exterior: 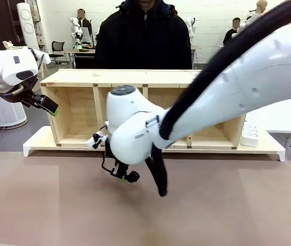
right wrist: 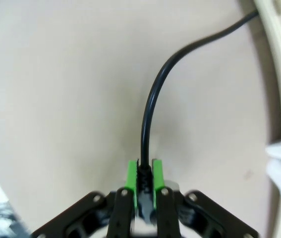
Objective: Perform cable management.
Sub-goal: Pull the grasped Power Cable to the location of the Power Strip.
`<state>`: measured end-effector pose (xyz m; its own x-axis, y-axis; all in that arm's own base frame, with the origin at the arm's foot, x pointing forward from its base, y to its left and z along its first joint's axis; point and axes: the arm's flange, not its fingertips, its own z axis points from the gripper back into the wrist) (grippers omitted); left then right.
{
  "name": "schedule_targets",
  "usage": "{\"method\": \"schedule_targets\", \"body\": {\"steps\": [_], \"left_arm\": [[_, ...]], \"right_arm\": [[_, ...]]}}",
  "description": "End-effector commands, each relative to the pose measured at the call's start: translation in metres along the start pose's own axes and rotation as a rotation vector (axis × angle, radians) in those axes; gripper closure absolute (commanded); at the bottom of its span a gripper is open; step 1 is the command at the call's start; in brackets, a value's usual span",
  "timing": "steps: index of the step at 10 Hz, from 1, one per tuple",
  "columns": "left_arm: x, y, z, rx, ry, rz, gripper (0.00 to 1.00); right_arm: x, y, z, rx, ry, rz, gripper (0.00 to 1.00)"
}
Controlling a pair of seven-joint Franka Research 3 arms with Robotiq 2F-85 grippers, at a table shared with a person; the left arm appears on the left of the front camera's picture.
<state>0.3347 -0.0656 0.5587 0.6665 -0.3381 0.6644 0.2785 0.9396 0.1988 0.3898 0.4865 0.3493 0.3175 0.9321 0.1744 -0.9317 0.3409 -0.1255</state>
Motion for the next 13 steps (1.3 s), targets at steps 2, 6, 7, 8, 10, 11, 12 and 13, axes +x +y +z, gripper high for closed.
{"method": "schedule_targets", "body": {"steps": [2, 6, 7, 8, 10, 11, 12, 13], "left_arm": [[0.0, 0.0, 0.0, 0.004, 0.0, -0.001, 0.0], [0.0, 0.0, 0.0, 0.004, 0.0, -0.001, 0.0], [0.0, 0.0, 0.0, 0.004, 0.0, -0.001, 0.0], [0.0, 0.0, 0.0, 0.004, 0.0, -0.001, 0.0], [0.0, 0.0, 0.0, 0.004, 0.0, -0.001, 0.0], [0.0, 0.0, 0.0, 0.004, 0.0, -0.001, 0.0], [0.0, 0.0, 0.0, 0.004, 0.0, -0.001, 0.0], [0.0, 0.0, 0.0, 0.004, 0.0, -0.001, 0.0]], "right_arm": [[-0.079, 0.03, 0.024, -0.051, -0.112, -0.147, 0.85], [-0.144, 0.06, 0.046, -0.123, -0.184, -0.269, 0.85], [-0.162, 0.07, 0.051, -0.147, -0.201, -0.319, 0.85], [-0.177, 0.075, 0.054, -0.165, -0.216, -0.371, 0.85], [-0.164, 0.064, 0.052, -0.142, -0.18, -0.302, 0.85], [-0.164, 0.064, 0.052, -0.142, -0.18, -0.302, 0.85], [-0.164, 0.064, 0.052, -0.142, -0.18, -0.302, 0.85], [-0.164, 0.064, 0.052, -0.142, -0.18, -0.302, 0.85]]}}
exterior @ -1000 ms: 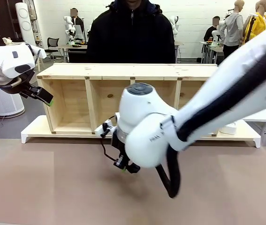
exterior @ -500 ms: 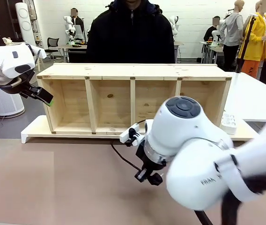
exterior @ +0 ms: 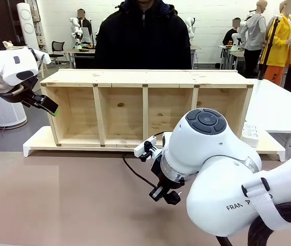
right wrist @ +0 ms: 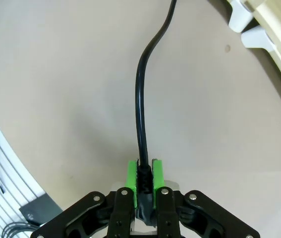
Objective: Perform cable management.
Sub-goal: Pull the grasped Power Cable to the location of the Power Strip.
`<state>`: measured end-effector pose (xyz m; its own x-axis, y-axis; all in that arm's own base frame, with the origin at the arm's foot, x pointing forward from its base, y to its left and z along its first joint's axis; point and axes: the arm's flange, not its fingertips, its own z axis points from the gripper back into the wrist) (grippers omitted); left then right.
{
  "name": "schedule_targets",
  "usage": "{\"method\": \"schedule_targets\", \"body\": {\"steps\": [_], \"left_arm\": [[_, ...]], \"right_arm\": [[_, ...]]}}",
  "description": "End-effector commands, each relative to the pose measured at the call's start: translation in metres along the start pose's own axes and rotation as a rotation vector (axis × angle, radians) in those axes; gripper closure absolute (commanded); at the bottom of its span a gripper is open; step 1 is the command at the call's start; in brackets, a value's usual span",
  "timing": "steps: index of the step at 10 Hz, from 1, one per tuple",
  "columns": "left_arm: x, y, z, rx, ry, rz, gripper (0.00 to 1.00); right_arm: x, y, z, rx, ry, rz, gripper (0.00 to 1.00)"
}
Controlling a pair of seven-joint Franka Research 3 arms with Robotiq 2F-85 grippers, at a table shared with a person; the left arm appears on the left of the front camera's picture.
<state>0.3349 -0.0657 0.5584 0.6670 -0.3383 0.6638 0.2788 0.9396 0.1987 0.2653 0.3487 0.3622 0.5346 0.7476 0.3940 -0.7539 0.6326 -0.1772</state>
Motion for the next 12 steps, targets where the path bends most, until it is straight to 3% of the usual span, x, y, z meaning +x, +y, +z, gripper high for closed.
{"method": "schedule_targets", "body": {"steps": [1, 3, 4, 6, 12], "left_arm": [[0.0, 0.0, 0.0, 0.004, -0.001, -0.001, 0.0], [0.0, 0.0, 0.0, 0.004, -0.001, -0.001, 0.0], [0.0, 0.0, 0.0, 0.004, -0.001, -0.001, 0.0], [0.0, 0.0, 0.0, 0.004, -0.001, -0.001, 0.0], [0.0, 0.0, 0.0, 0.004, -0.001, -0.001, 0.0]], "right_arm": [[0.003, -0.003, -0.001, 0.008, 0.001, 0.012, 0.85], [0.0, 0.0, -0.001, 0.001, 0.002, 0.004, 0.85], [-0.012, -0.019, 0.002, -0.062, 0.026, -0.021, 0.85], [-0.061, -0.047, 0.02, -0.043, 0.055, -0.103, 0.85], [-0.153, -0.095, 0.077, -0.11, 0.016, -0.333, 0.85]]}}
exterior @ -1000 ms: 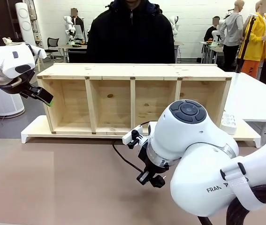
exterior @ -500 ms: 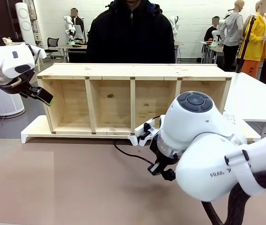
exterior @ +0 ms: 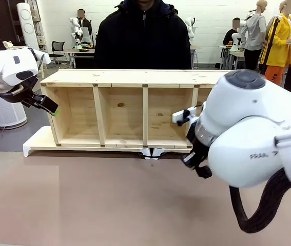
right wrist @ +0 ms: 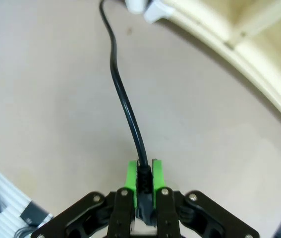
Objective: Perform cable management.
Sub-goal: Pull the grasped Power Cable to the location of the Power Strip.
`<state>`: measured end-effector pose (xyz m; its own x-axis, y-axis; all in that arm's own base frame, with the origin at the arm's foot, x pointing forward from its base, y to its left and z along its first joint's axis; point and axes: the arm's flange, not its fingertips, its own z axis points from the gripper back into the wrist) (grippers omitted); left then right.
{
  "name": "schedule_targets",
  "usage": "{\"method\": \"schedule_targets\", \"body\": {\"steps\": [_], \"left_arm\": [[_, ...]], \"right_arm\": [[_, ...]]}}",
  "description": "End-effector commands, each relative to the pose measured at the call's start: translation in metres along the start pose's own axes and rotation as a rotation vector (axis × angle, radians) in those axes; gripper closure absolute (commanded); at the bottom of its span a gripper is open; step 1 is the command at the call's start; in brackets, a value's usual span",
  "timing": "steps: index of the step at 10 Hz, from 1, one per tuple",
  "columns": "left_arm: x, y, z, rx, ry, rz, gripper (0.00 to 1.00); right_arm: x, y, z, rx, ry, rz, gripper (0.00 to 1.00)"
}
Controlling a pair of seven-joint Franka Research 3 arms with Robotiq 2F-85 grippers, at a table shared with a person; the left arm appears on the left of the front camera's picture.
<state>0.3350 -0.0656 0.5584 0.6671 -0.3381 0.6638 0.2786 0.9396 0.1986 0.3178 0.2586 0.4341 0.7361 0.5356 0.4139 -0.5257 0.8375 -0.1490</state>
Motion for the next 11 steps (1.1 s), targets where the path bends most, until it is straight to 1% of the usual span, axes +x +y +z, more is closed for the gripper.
{"method": "schedule_targets", "body": {"steps": [1, 3, 5, 7, 8, 9, 11], "left_arm": [[0.0, 0.0, 0.0, 0.004, -0.001, -0.001, 0.0], [0.0, 0.0, 0.0, 0.004, -0.001, -0.001, 0.0], [0.0, 0.0, 0.0, 0.004, -0.001, -0.001, 0.0], [0.0, 0.0, 0.0, 0.004, -0.001, -0.001, 0.0], [0.0, 0.0, 0.0, 0.004, -0.001, -0.001, 0.0], [0.0, 0.0, 0.0, 0.004, -0.001, -0.001, 0.0], [0.0, 0.0, 0.0, 0.004, -0.001, -0.001, 0.0]], "right_arm": [[-0.151, -0.04, 0.014, -0.017, -0.02, -0.083, 0.85], [-0.17, -0.07, 0.019, -0.015, -0.02, -0.162, 0.85], [-0.186, -0.106, 0.022, -0.032, -0.048, -0.237, 0.85], [-0.194, -0.147, 0.022, -0.054, -0.13, -0.326, 0.85], [-0.19, -0.166, 0.024, -0.088, -0.2, -0.387, 0.85], [-0.186, -0.183, 0.025, -0.107, -0.249, -0.437, 0.85], [-0.184, -0.212, 0.027, -0.126, -0.274, -0.51, 0.85]]}}
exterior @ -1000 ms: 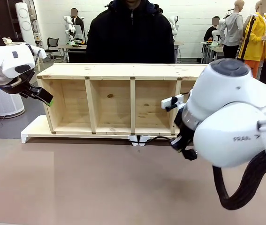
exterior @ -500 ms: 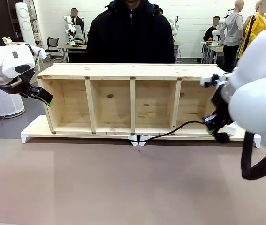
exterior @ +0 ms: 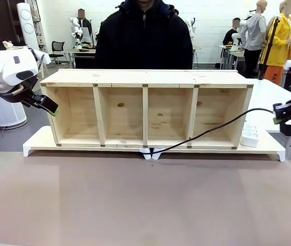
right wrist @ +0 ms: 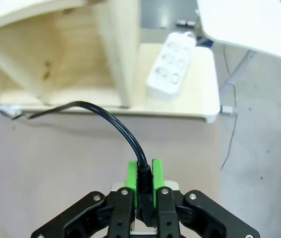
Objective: Perform cable management.
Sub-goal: Pull the grasped Power Cable to the location of the Power Strip.
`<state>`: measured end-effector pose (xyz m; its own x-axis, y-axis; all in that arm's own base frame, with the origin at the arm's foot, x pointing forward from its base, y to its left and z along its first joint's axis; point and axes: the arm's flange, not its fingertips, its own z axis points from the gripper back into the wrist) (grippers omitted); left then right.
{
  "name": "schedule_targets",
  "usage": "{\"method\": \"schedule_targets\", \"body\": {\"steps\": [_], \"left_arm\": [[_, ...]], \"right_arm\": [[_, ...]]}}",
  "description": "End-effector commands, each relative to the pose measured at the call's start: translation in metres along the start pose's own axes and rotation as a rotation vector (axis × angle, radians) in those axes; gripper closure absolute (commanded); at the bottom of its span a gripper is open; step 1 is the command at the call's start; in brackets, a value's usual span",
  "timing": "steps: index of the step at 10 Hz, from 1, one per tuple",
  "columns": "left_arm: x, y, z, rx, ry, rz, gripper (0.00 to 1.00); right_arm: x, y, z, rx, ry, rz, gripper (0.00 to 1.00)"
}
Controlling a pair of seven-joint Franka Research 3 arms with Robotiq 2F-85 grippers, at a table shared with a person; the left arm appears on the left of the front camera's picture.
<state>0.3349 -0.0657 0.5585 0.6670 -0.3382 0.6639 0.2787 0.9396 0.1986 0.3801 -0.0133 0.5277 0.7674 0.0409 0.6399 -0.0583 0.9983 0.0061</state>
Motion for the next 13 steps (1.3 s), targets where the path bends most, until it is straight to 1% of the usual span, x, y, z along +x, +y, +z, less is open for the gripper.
{"method": "schedule_targets", "body": {"steps": [1, 5, 6, 9, 13], "left_arm": [[0.0, 0.0, 0.0, 0.004, 0.0, -0.001, 0.0], [0.0, 0.0, 0.0, 0.004, 0.0, -0.001, 0.0], [0.0, 0.0, 0.0, 0.004, 0.0, -0.001, 0.0], [0.0, 0.0, 0.0, 0.004, 0.0, -0.001, 0.0], [0.0, 0.0, 0.0, 0.004, 0.0, -0.001, 0.0]], "right_arm": [[-0.139, -0.013, -0.025, 0.029, -0.061, -0.034, 0.85], [-0.093, -0.029, -0.027, 0.085, -0.15, -0.053, 0.85], [-0.078, -0.031, -0.03, 0.101, -0.15, -0.05, 0.85], [-0.039, -0.027, -0.039, 0.05, -0.084, -0.084, 0.85], [0.012, -0.021, -0.049, -0.02, -0.055, -0.116, 0.85]]}}
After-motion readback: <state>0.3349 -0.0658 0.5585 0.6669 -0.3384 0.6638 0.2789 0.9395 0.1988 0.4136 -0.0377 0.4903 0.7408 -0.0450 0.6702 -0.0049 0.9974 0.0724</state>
